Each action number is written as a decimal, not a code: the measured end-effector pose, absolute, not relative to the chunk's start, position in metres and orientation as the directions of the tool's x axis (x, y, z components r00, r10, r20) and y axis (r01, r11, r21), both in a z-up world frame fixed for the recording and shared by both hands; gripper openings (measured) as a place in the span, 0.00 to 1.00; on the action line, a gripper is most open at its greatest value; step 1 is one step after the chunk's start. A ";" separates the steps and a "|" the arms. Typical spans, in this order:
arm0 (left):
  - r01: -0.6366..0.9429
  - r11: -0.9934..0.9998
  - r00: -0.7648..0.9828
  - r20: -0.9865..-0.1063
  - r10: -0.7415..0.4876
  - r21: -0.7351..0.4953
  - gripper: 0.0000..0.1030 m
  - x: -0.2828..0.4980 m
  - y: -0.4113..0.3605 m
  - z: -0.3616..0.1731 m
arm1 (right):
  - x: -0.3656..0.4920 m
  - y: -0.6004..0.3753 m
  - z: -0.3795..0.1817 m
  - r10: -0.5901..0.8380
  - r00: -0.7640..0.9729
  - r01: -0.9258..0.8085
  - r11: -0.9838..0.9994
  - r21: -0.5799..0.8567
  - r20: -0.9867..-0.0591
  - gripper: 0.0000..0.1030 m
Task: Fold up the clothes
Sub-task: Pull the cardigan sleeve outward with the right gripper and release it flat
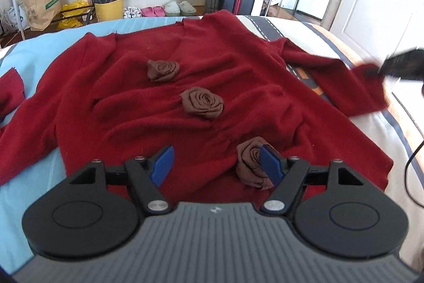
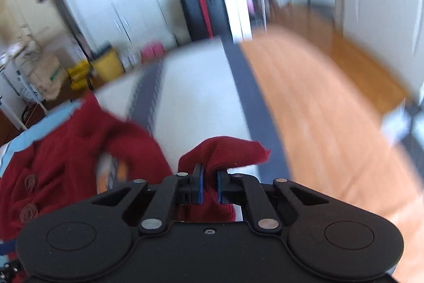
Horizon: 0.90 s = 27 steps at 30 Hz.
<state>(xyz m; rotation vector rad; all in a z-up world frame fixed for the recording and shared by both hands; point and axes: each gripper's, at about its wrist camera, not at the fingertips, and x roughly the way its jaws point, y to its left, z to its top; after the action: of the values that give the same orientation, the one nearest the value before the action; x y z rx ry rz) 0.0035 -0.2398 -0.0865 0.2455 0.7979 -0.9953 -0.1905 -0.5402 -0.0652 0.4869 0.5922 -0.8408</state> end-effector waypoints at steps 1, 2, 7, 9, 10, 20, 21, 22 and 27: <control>0.822 0.545 0.294 -0.699 -0.652 -0.162 0.69 0.004 -0.240 -0.087 | -0.195 -0.540 -0.054 -0.592 0.518 0.804 0.583 0.116 -0.617 0.10; 0.822 0.546 0.294 -0.701 -0.650 -0.162 0.69 0.004 -0.240 -0.088 | -0.204 -0.543 -0.046 -0.634 0.502 0.821 0.563 0.094 -0.588 0.10; 0.821 0.546 0.287 -0.710 -0.643 -0.163 0.70 0.005 -0.241 -0.091 | -0.268 -0.582 -0.026 -0.738 0.461 0.886 0.410 0.215 -0.493 0.10; 0.819 0.549 0.284 -0.713 -0.641 -0.167 0.71 0.007 -0.242 -0.092 | -0.291 -0.600 -0.036 -0.748 0.435 0.900 0.339 0.275 -0.501 0.10; 0.818 0.549 0.283 -0.714 -0.641 -0.169 0.71 0.007 -0.242 -0.092 | -0.298 -0.606 -0.042 -0.759 0.405 0.913 0.304 0.272 -0.510 0.10; 0.794 0.569 0.257 -0.731 -0.632 -0.213 0.74 0.018 -0.241 -0.096 | -0.316 -0.653 -0.107 -0.658 0.292 0.951 0.122 0.284 -0.694 0.31; 0.793 0.570 0.254 -0.733 -0.631 -0.216 0.74 0.019 -0.241 -0.095 | -0.314 -0.654 -0.110 -0.642 0.290 0.952 0.113 0.286 -0.710 0.39; 0.792 0.571 0.255 -0.734 -0.630 -0.215 0.74 0.020 -0.240 -0.094 | -0.315 -0.651 -0.108 -0.642 0.290 0.951 0.114 0.286 -0.710 0.42; 0.803 0.582 0.318 -0.731 -0.604 -0.131 0.74 0.025 -0.221 -0.074 | -0.301 -0.636 -0.087 -0.652 0.269 0.963 0.175 0.204 -0.709 0.47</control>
<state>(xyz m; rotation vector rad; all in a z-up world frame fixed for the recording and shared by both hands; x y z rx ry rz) 0.0245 -0.2211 -0.0744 0.2766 0.8258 -0.9408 -0.3014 -0.6365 -0.0866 0.7129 0.5296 -1.2227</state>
